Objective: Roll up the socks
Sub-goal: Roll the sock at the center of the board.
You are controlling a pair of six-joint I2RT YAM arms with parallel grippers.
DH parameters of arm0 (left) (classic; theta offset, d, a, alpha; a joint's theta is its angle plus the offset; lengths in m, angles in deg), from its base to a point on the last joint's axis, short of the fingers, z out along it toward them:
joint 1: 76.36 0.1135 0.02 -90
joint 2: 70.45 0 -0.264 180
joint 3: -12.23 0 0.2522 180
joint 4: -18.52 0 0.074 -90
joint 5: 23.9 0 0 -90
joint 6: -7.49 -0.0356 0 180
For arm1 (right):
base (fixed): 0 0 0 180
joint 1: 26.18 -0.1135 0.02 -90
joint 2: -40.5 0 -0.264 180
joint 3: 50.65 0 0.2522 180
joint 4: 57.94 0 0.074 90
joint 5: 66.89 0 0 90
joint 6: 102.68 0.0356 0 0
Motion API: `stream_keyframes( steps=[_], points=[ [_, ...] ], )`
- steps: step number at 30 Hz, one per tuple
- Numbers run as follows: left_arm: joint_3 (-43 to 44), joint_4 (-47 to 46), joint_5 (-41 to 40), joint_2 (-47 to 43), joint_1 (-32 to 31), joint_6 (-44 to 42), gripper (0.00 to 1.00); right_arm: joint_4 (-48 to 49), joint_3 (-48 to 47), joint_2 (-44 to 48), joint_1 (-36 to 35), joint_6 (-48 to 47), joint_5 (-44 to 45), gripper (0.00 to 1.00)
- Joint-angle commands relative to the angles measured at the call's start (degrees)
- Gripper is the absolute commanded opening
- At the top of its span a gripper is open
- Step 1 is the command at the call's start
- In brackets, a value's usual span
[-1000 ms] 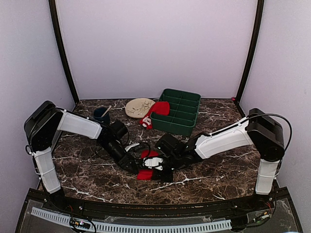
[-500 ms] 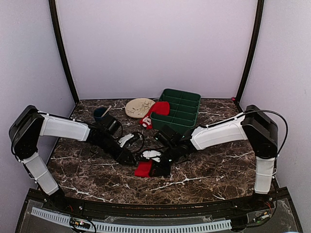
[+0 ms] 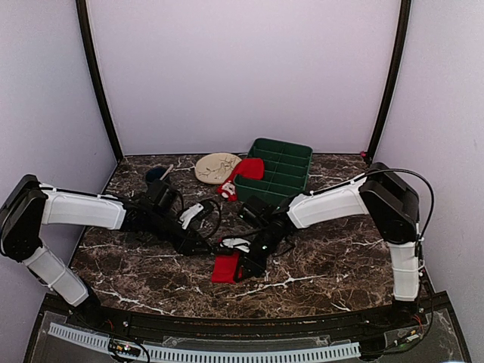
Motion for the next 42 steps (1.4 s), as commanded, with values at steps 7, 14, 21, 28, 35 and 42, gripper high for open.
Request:
stream_keyframes(
  steps=[7, 14, 21, 28, 35, 42],
  points=[
    [-2.1, -1.2, 0.7, -1.0, -3.9, -1.3, 0.36, -1.3, -1.2, -2.6, 2.8, 3.4, -9.2, 0.05],
    [-2.6, -1.1, 0.1, -2.0, -4.7, -2.0, 0.38, -3.8, -3.0, -4.9, 3.8, 3.3, -13.4, 0.06],
    [-2.3, -1.0, 3.3, -0.9, -6.5, -2.7, 0.41, -5.8, -4.5, -6.9, 5.0, 3.7, -17.3, 0.06],
    [-2.1, 0.1, 5.4, -0.3, -8.0, -3.9, 0.42, -7.0, -5.5, -8.3, 5.3, 3.6, -18.7, 0.06],
    [-0.6, 3.8, 5.3, 1.3, -9.9, -6.9, 0.43, -7.3, -6.1, -8.9, 5.8, 3.8, -20.0, 0.05],
    [1.9, 7.3, 1.6, 3.4, -11.5, -11.0, 0.43, -8.8, -7.5, -9.9, 6.0, 3.2, -20.8, 0.05]
  ],
)
